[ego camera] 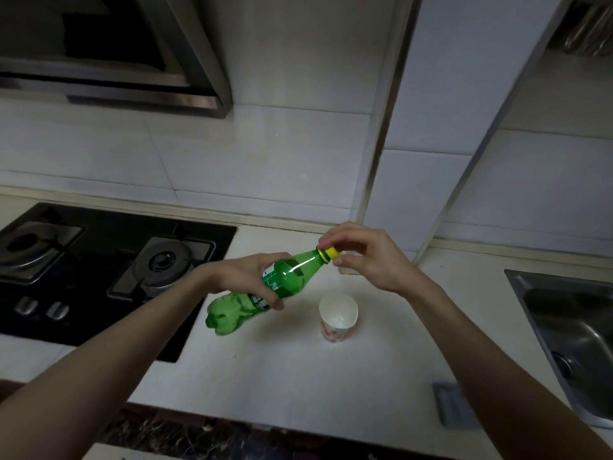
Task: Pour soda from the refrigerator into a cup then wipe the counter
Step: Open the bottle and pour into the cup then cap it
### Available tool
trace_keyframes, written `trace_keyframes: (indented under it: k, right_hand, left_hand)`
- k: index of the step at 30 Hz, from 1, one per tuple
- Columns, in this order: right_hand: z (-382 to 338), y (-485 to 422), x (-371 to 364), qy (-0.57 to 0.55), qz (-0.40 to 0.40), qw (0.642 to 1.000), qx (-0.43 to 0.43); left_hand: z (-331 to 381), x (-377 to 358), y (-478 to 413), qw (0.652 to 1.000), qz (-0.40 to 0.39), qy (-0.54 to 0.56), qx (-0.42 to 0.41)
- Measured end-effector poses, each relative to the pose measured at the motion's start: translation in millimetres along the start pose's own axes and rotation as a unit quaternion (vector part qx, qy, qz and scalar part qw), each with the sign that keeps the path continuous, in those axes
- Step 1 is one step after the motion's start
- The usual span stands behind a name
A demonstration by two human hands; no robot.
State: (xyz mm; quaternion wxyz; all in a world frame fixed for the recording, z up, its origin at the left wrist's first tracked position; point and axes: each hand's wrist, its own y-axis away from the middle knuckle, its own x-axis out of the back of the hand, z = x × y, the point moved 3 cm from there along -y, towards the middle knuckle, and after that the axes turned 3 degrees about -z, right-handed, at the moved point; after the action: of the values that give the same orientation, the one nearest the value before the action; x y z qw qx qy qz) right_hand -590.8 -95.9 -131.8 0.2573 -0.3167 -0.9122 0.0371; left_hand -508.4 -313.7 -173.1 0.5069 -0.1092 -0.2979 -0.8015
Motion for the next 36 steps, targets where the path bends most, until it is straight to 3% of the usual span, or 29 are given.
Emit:
trace_keyframes:
  k: [7, 12, 16, 19, 21, 24, 26, 30, 34, 36]
  right_hand:
    - [-19.3, -19.1, -4.3, 0.148, -0.006, 0.988, -0.035]
    - [-16.3, -22.2, -13.0, 0.349, 0.065, 0.93, -0.094]
    - [-12.1, -19.4, -10.5, 0.311, 0.041, 0.935, -0.165]
    - [-19.9, -19.0, -6.9, 0.333, -0.008, 0.934, -0.127]
    - [-23.9, -20.6, -8.1, 0.384, -0.03, 0.918, -0.094]
    - [-24.5, -21.5, -14.6, 0.469, 0.002, 0.882, -0.043]
    - [-18.8, -20.9, -19.0, 0.486, 0.028, 0.87, -0.07]
    - [-10.0, -19.4, -17.1, 0.332, 0.056, 0.922, -0.192]
    - [-25.2, -19.7, -14.4, 0.457, 0.081, 0.884, -0.06]
    - [-22.4, -21.0, -11.9, 0.48, 0.076, 0.873, -0.033]
  left_hand:
    - [2.1, 12.1, 11.9, 0.998, -0.049, 0.042, 0.002]
    - [8.2, 8.2, 10.0, 0.999, -0.041, 0.027, 0.0]
    - [7.5, 3.5, 8.4, 0.999, -0.033, 0.024, 0.001]
    - [3.9, 4.2, 6.8, 0.999, -0.021, 0.031, -0.001]
    - [2.6, 6.0, 6.8, 0.999, -0.02, 0.026, 0.001]
    - [4.9, 8.4, 5.5, 1.0, -0.022, 0.001, 0.001]
    - [7.8, 7.6, 3.5, 0.999, -0.029, -0.017, -0.006]
    - [8.7, 7.9, 1.6, 0.999, -0.022, -0.022, -0.017]
    - [8.2, 12.1, 2.3, 0.999, -0.002, 0.028, -0.031]
    - [11.3, 13.0, 2.0, 0.999, -0.001, 0.015, -0.038]
